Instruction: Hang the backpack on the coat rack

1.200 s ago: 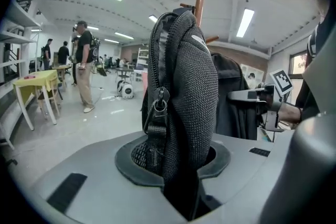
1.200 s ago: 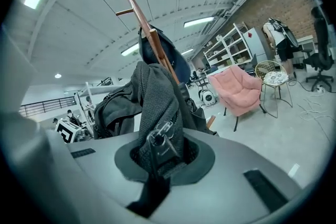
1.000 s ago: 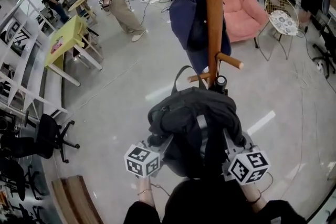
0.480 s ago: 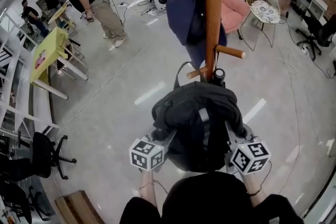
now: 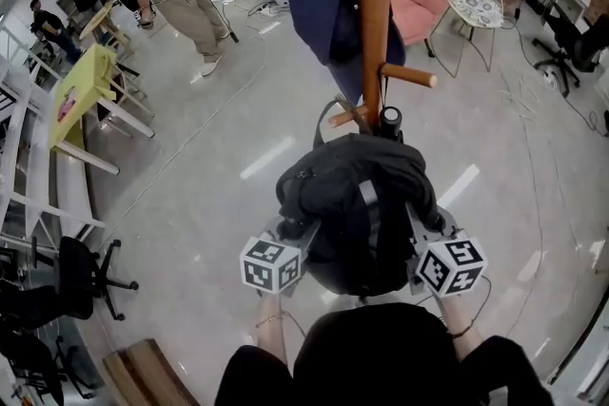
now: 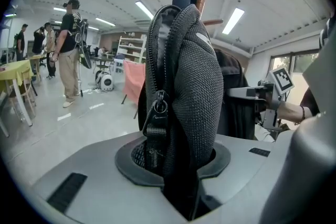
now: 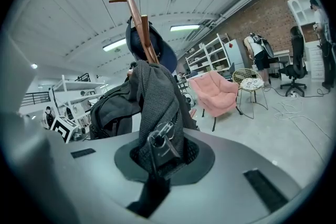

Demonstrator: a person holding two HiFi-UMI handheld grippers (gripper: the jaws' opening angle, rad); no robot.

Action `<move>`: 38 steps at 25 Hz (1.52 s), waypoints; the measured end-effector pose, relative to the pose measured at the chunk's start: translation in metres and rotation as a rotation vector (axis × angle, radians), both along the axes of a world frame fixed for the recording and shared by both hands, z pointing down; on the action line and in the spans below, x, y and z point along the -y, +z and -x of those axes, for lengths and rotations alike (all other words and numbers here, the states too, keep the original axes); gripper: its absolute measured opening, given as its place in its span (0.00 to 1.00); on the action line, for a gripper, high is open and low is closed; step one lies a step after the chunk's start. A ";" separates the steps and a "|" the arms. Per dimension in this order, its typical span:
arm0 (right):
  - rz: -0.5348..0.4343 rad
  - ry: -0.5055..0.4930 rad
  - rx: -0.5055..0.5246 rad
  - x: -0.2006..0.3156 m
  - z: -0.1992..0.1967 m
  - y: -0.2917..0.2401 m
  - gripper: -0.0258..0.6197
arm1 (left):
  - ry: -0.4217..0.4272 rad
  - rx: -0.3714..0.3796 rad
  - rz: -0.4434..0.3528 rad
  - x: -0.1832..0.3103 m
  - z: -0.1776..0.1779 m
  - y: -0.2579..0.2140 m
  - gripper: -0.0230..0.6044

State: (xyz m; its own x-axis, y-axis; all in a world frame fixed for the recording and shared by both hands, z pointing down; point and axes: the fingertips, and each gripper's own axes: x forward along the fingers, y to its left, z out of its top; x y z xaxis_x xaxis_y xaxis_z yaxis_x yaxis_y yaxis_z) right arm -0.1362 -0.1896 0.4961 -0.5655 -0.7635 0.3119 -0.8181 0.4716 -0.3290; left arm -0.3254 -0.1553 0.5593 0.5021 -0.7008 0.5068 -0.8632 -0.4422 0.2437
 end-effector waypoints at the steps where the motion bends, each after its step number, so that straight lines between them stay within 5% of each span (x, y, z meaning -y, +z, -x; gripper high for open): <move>1: 0.002 0.001 -0.004 0.000 0.000 0.002 0.09 | -0.001 0.000 0.005 0.000 -0.001 0.003 0.24; 21: -0.007 0.026 -0.034 0.008 -0.006 0.033 0.09 | -0.017 -0.005 0.055 0.007 -0.005 0.035 0.25; 30: -0.053 0.025 -0.036 0.019 -0.002 0.045 0.16 | -0.048 0.011 0.047 0.031 0.001 0.051 0.34; 38: -0.001 0.027 0.006 0.023 0.005 0.053 0.28 | -0.082 0.025 0.036 0.050 0.008 0.059 0.42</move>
State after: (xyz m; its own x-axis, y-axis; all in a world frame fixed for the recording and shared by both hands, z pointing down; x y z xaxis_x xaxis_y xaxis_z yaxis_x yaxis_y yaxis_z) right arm -0.1411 -0.2128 0.5489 -0.5469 -0.7786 0.3078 -0.8283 0.4498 -0.3339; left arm -0.3333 -0.2058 0.6187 0.4309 -0.7202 0.5438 -0.9020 -0.3616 0.2358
